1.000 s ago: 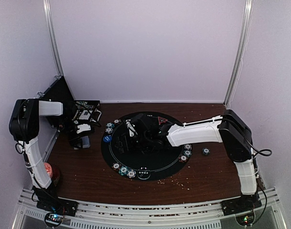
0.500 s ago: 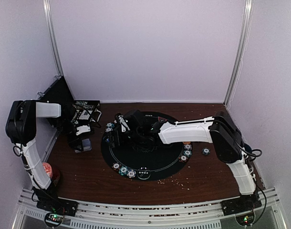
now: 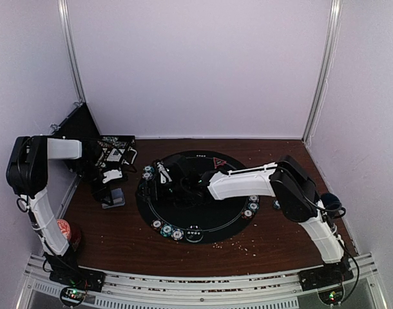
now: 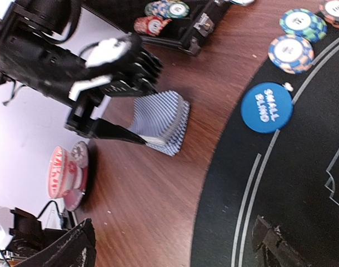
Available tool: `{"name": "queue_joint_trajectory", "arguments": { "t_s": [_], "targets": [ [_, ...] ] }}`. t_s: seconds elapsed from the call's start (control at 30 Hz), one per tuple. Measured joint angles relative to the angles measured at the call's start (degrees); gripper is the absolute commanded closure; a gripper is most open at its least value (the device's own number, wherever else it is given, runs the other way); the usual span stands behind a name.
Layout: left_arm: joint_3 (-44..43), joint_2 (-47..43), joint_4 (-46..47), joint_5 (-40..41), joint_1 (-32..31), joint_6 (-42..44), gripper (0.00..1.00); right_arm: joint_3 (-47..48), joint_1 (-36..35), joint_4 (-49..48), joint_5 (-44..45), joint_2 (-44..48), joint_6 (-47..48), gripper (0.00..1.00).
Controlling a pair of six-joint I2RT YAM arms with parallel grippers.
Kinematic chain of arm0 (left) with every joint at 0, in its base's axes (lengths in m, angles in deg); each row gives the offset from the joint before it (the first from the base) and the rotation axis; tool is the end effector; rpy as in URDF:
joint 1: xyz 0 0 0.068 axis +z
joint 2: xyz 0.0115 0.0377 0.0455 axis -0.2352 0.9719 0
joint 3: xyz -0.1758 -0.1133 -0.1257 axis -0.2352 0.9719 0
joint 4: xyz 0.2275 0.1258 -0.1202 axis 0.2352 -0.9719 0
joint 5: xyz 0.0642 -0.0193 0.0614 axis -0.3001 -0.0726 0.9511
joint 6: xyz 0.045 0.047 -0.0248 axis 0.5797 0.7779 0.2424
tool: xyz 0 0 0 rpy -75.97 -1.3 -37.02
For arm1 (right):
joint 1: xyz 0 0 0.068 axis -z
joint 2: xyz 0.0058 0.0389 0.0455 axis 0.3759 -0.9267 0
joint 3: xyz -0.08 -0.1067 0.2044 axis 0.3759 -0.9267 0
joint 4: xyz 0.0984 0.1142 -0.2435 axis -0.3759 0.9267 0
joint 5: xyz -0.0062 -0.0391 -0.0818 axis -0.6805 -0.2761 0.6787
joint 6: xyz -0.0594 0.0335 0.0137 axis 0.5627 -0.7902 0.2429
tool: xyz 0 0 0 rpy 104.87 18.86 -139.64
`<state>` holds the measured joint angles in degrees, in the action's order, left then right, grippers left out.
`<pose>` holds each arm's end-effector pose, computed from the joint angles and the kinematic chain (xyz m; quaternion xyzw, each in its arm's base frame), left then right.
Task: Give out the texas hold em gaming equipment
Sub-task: Pick up the face-down deck piles from the face-down deck piles.
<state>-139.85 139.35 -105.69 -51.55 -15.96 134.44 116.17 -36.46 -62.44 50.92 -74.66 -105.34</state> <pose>0.3453 -0.0271 0.0906 0.4750 0.8720 -0.0929 0.0725 0.2761 0.4878 0.1230 -0.2122 0.8255 0.4792 0.2092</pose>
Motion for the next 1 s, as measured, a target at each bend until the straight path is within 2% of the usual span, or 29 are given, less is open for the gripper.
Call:
{"name": "queue_joint_trajectory", "arguments": {
  "t_s": [0.3, 0.57, 1.0],
  "targets": [
    [0.5, -1.6, 0.0, -0.6, 0.0, -0.5, 0.75, 3.6, -0.6, -7.3, -2.8, -4.0, -4.5, 0.03],
    [0.5, -4.7, 0.0, -0.8, 0.0, -0.6, 0.75, 7.4, -1.3, -10.5, -4.4, -8.9, -7.9, 0.04],
    [0.6, -5.5, -0.2, -2.3, -0.1, -0.6, 0.75, 8.9, -1.6, -14.5, -5.0, -11.1, -11.1, 0.05]
  ]
}}
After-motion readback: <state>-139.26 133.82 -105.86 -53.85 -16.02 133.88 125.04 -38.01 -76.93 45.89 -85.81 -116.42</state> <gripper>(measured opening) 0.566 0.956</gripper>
